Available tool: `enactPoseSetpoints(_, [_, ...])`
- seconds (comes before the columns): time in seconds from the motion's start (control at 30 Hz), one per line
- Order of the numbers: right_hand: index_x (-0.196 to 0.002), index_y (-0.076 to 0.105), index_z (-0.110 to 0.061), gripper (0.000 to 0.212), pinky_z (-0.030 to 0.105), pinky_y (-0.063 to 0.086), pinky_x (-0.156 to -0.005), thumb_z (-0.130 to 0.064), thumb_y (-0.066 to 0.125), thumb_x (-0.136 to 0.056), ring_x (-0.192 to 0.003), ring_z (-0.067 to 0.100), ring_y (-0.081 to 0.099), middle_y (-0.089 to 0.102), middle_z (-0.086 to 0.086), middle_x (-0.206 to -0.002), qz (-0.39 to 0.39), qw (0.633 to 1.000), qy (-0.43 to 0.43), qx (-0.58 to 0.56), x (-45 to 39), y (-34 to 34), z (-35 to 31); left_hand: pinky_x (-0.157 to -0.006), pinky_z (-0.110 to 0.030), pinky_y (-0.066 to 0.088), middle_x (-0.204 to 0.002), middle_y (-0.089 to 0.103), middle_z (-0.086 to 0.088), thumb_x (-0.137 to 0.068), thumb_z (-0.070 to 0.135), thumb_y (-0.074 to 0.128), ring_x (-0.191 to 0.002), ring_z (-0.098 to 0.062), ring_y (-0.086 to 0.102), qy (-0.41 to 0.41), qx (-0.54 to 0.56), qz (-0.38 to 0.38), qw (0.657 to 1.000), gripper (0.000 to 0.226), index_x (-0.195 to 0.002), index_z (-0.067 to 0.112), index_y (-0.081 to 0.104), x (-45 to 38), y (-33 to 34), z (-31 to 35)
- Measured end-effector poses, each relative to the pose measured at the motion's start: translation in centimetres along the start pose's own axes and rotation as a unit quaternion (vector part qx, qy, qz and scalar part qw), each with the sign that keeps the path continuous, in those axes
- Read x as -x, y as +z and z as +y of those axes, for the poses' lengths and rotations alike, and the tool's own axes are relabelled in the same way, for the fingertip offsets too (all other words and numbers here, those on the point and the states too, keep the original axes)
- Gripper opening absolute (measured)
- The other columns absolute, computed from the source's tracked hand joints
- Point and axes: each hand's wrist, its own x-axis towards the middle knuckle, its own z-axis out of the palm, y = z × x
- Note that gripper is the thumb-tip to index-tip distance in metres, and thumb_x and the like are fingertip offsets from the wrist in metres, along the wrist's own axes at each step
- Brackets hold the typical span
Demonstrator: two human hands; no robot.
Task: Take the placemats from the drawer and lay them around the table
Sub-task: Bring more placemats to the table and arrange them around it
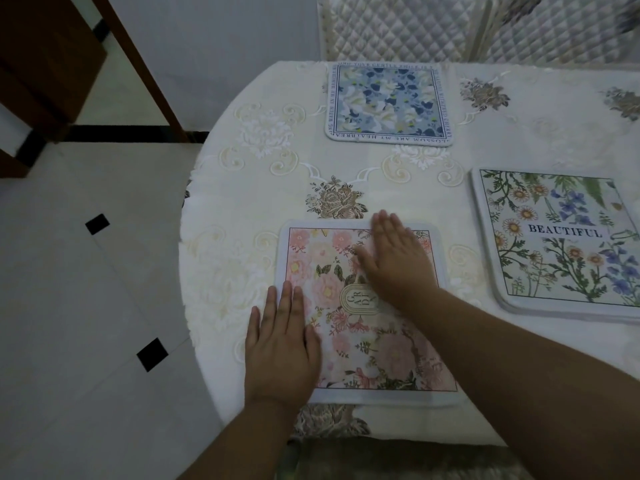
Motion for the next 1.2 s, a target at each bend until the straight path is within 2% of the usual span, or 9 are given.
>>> enactPoseSetpoints(0.17, [-0.159, -0.007, -0.015, 0.084, 0.039, 0.006, -0.125, -0.071, 0.004, -0.097, -0.154, 0.016, -0.008, -0.006, 0.005, -0.168, 0.007, 0.998, 0.058, 0.019, 0.7, -1.3, 6.2, -0.126, -0.048, 0.008, -0.169, 0.01, 0.001, -0.103, 0.041, 0.029, -0.157, -0.016, -0.005, -0.004, 0.005, 0.004, 1.0, 0.065, -0.162, 0.019, 0.015, -0.1, 0.2, 0.0])
enactPoseSetpoints(0.3, [-0.158, -0.007, -0.008, 0.089, 0.041, 0.005, -0.125, -0.071, 0.003, -0.096, -0.154, 0.023, -0.007, -0.007, 0.013, -0.167, -0.016, 0.992, 0.124, 0.004, 1.6, -2.2, 6.2, -0.126, -0.048, 0.009, -0.169, 0.01, 0.001, -0.102, 0.041, 0.027, -0.157, -0.016, -0.004, -0.004, 0.002, 0.0, 1.0, 0.065, -0.162, 0.018, 0.015, -0.3, 0.1, -0.1])
enactPoseSetpoints(0.4, [-0.158, -0.008, -0.007, 0.077, 0.042, 0.003, -0.126, -0.059, 0.009, -0.103, -0.154, 0.023, -0.011, -0.01, 0.012, -0.167, 0.028, 0.996, 0.085, 0.005, 5.6, -1.9, 1.9, -0.126, -0.048, 0.007, -0.17, 0.007, 0.002, -0.103, 0.042, 0.024, -0.157, -0.016, -0.007, -0.007, -0.002, -0.004, 1.0, 0.065, -0.163, 0.019, 0.011, -0.3, 0.1, -0.2])
enactPoseSetpoints(0.5, [-0.157, -0.014, -0.011, 0.073, 0.038, -0.005, -0.125, -0.055, 0.012, -0.105, -0.152, 0.018, -0.022, -0.021, 0.007, -0.165, 0.009, 0.999, 0.016, -0.033, 11.4, -0.4, -3.4, -0.126, -0.048, 0.007, -0.17, 0.006, 0.001, -0.103, 0.042, 0.022, -0.157, -0.017, -0.007, -0.005, -0.001, -0.004, 1.0, 0.065, -0.163, 0.018, 0.011, -0.2, 0.0, -0.1])
enactPoseSetpoints(0.6, [-0.159, -0.007, -0.009, 0.073, 0.043, 0.004, -0.126, -0.054, 0.015, -0.106, -0.153, 0.018, -0.017, -0.015, 0.009, -0.167, -0.006, 0.999, -0.021, -0.027, 15.8, 3.0, -6.0, -0.126, -0.048, 0.008, -0.17, 0.007, 0.0, -0.103, 0.042, 0.023, -0.157, -0.018, -0.005, -0.005, -0.007, 0.001, 1.0, 0.065, -0.163, 0.017, 0.012, -0.1, 0.1, 0.0])
enactPoseSetpoints(0.7, [-0.16, 0.003, -0.007, 0.074, 0.044, 0.012, -0.125, -0.054, 0.022, -0.105, -0.155, 0.019, -0.01, -0.005, 0.01, -0.168, 0.013, 1.0, -0.015, -0.013, 17.0, 4.5, -5.9, -0.126, -0.048, 0.008, -0.17, 0.008, -0.001, -0.103, 0.042, 0.022, -0.157, -0.019, -0.004, -0.001, -0.012, 0.005, 1.0, 0.065, -0.162, 0.017, 0.013, 0.0, 0.2, 0.0])
enactPoseSetpoints(0.93, [-0.159, -0.01, -0.014, 0.083, 0.043, 0.008, -0.126, -0.066, 0.016, -0.101, -0.153, 0.016, -0.017, -0.016, 0.004, -0.167, -0.003, 1.0, 0.027, -0.005, 18.0, 3.5, -1.9, -0.127, -0.045, 0.003, -0.17, 0.007, 0.001, -0.103, 0.043, 0.022, -0.157, -0.016, -0.006, -0.004, -0.004, 0.005, 1.0, 0.065, -0.163, 0.019, 0.011, 0.1, 0.2, -0.1])
enactPoseSetpoints(1.1, [-0.159, -0.01, -0.015, 0.084, 0.041, 0.006, -0.126, -0.068, 0.016, -0.1, -0.153, 0.014, -0.016, -0.014, 0.003, -0.168, 0.002, 0.999, 0.042, 0.005, 18.8, 2.6, 1.5, -0.127, -0.046, 0.004, -0.169, 0.008, 0.001, -0.103, 0.044, 0.02, -0.157, -0.017, -0.003, 0.002, -0.004, 0.009, 1.0, 0.065, -0.163, 0.019, 0.012, 0.1, 0.1, -0.3])
enactPoseSetpoints(1.2, [-0.159, -0.011, -0.016, 0.083, 0.038, -0.002, -0.125, -0.068, 0.015, -0.1, -0.152, 0.012, -0.021, -0.017, 0.002, -0.167, -0.006, 0.999, 0.039, -0.01, 18.7, 2.4, 1.6, -0.127, -0.046, 0.005, -0.17, 0.008, 0.0, -0.102, 0.045, 0.017, -0.157, -0.018, -0.004, 0.008, -0.012, 0.003, 1.0, 0.066, -0.163, 0.018, 0.012, 0.2, 0.1, -0.3])
